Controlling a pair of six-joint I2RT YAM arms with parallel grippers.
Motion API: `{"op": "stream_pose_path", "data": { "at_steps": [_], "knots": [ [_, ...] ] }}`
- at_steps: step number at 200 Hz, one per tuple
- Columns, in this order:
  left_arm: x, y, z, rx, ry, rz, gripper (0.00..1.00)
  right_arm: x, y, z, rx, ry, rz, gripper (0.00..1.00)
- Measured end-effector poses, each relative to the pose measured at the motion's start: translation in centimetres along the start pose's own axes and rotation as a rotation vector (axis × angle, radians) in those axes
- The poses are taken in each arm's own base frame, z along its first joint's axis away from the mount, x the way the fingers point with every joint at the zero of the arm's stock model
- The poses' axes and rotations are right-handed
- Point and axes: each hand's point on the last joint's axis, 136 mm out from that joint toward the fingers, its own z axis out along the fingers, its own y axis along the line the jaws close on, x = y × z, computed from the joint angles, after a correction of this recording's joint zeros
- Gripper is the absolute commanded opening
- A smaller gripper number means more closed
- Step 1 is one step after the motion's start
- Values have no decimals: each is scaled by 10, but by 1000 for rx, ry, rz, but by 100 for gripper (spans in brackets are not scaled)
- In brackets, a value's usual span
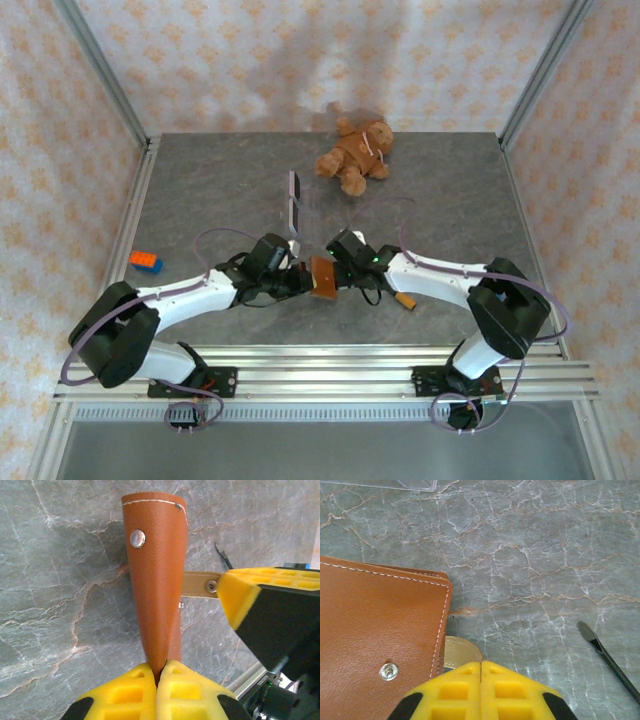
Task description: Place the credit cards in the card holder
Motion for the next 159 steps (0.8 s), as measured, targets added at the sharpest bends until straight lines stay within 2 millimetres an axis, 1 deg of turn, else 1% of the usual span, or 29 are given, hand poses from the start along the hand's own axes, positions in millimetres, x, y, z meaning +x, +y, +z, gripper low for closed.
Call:
{"op": "stream_pose_path", "data": {
  "at_steps": [9, 13, 21, 26, 34, 43, 52, 71, 92, 108, 138, 159],
  "knots": [
    [2, 3, 4, -2, 7, -2, 1, 1, -1, -4, -4, -3, 1, 0],
    [3, 5, 5, -3, 11, -3, 7, 1, -1, -6, -8, -7, 1, 0],
    [6, 9, 8, -4, 20, -8, 23, 0, -2, -11, -18, -16, 4, 0],
    [7, 11, 10, -5, 26, -8, 28, 0, -1, -15, -26, -22, 5, 0],
    [10, 14, 13, -6, 34, -19, 31, -1, -1, -21, -38, -34, 8, 0],
    [12, 17, 16, -8, 43, -20, 35, -2, -1, -28, -54, -47, 11, 0],
    [13, 18, 18, -9, 49, -23, 36, -3, -1, -36, -71, -59, 13, 0],
    [13, 14, 19, 11, 54, -18, 41, -5, 3, -53, -117, -80, 14, 0],
    [10, 10, 19, 28, 46, -8, 51, -6, 8, -66, -166, -86, 7, 0],
    [10, 8, 19, 35, 46, -6, 57, -3, 12, -70, -195, -72, 3, 0],
    [9, 4, 16, 50, 40, 6, 65, 2, 18, -71, -233, -43, 0, 0],
    [8, -3, 12, 80, 32, 16, 68, 4, 23, -72, -260, -29, 2, 0]
  ]
}}
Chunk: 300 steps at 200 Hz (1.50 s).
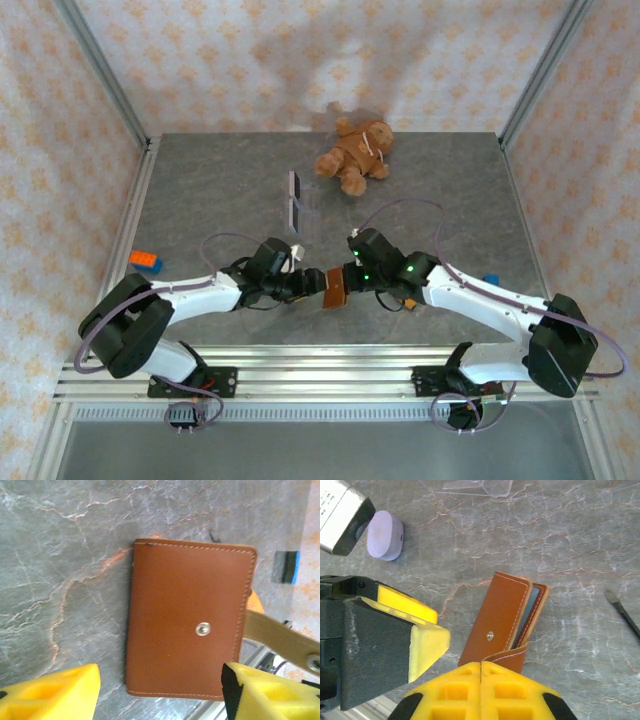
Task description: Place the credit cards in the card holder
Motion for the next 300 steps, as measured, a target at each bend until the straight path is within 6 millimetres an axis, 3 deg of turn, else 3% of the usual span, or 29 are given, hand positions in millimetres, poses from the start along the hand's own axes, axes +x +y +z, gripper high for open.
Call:
{"op": "stream_pose_path", "data": {
  "at_steps": [106, 143, 159, 177, 202, 216, 236, 287, 300],
  "knots": [
    [-5, -8, -4, 68, -1, -5, 72, -4, 23, -6, -109, 8, 7, 0],
    [-9, -5, -4, 62, -6, -11, 66, -6, 26, -10, -126, -3, 4, 0],
    [-7, 1, -2, 42, 2, -11, 58, -7, 27, -11, -128, -6, 4, 0],
    [-4, 10, 0, 5, 17, 7, 43, -7, 26, -11, -128, -6, 4, 0],
    [-3, 20, 0, -40, 24, 25, 36, -7, 26, -11, -124, -7, 1, 0],
    [-2, 25, -1, -61, 26, 37, 26, -8, 25, -10, -120, -10, 0, 0],
    [-2, 32, -1, -89, 29, 44, 18, -9, 17, -11, -75, -24, -5, 0],
    [-1, 38, 0, -109, 36, 43, 22, 5, -36, -6, 177, -6, -11, 2],
    [0, 41, 1, -119, 40, 42, 23, 13, -48, -3, 226, 20, -11, 8]
  ]
}}
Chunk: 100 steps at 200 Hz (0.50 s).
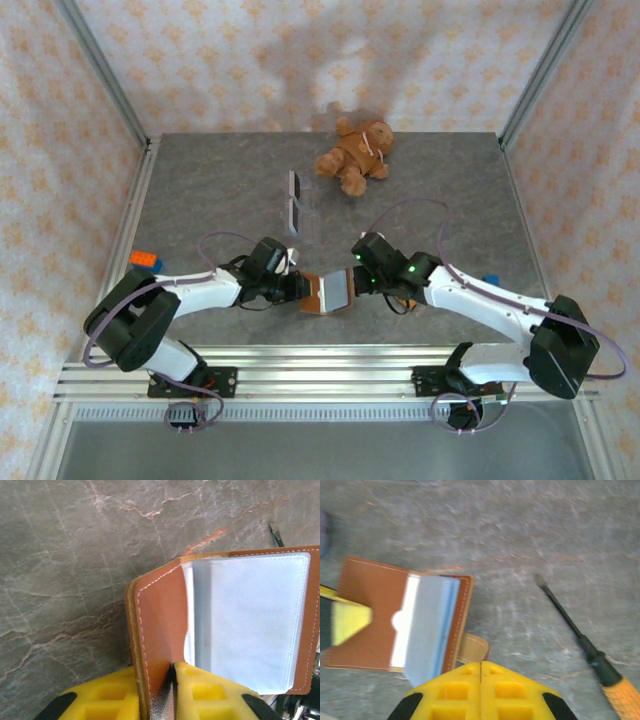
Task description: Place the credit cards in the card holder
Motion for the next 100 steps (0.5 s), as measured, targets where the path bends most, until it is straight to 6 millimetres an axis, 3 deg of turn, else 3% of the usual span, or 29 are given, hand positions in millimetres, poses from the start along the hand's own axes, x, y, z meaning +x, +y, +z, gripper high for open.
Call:
{"op": "stream_pose_path", "data": {
  "at_steps": [40, 59, 100],
  "knots": [
    [-1, 5, 1, -21, -6, 10, 24, 9, -16, 5, 84, 33, -4, 27],
    [0, 5, 1, -22, -5, 10, 24, 6, -18, 0, 100, 36, -11, 30],
    [-1, 6, 1, -27, -7, 8, 24, -25, 7, -29, 4, -37, 6, 33]
  ]
}}
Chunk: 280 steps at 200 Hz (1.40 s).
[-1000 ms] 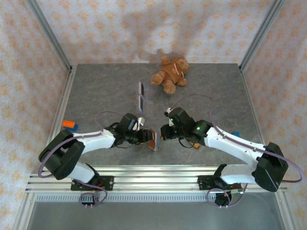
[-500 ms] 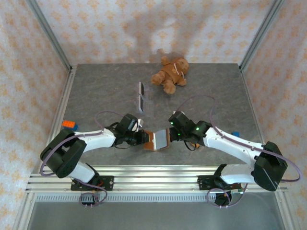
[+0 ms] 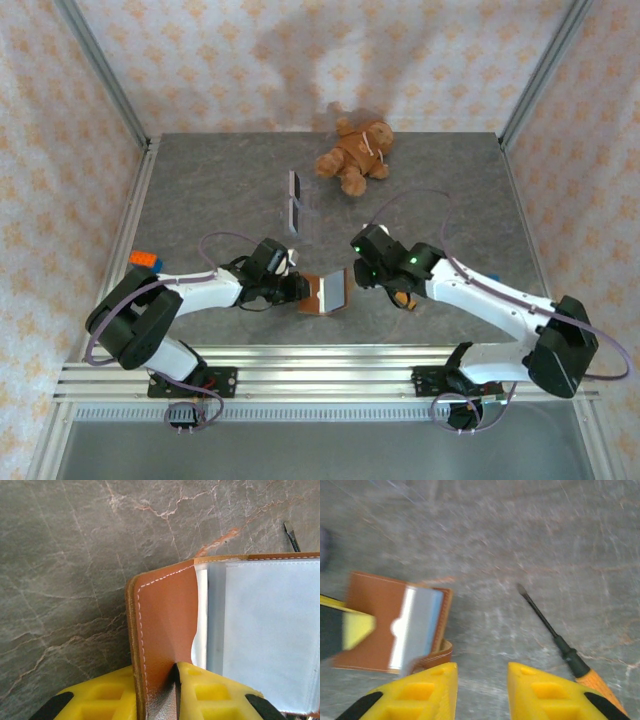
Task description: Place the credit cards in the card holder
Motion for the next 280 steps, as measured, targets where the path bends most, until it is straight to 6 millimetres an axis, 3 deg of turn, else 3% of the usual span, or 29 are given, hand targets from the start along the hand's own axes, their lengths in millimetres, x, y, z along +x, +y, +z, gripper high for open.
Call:
{"op": "stream_pose_path", "data": {
  "at_steps": [25, 54, 90, 139, 179, 234, 280],
  "knots": [
    [1, 1, 0, -4, 0, -5, 24, -10, 29, -11, -155, -21, 47, 33],
    [1, 2, 0, -7, -3, -17, 24, -8, 68, -8, -346, 3, 113, 32],
    [-2, 1, -4, -7, -22, -19, 24, 10, 96, 14, -466, 90, 168, 33],
    [-2, 0, -5, -8, -21, -23, 24, 48, 117, 39, -396, 178, 76, 36],
    [-2, -1, -6, -4, -25, -20, 24, 48, 109, 42, -243, 128, -5, 36],
    [-1, -1, -8, -10, -18, -23, 20, 46, 59, 51, 1, 66, -32, 36],
    [-8, -21, -13, 10, -22, 2, 9, 76, 25, 75, 109, 134, -45, 34]
  ]
}}
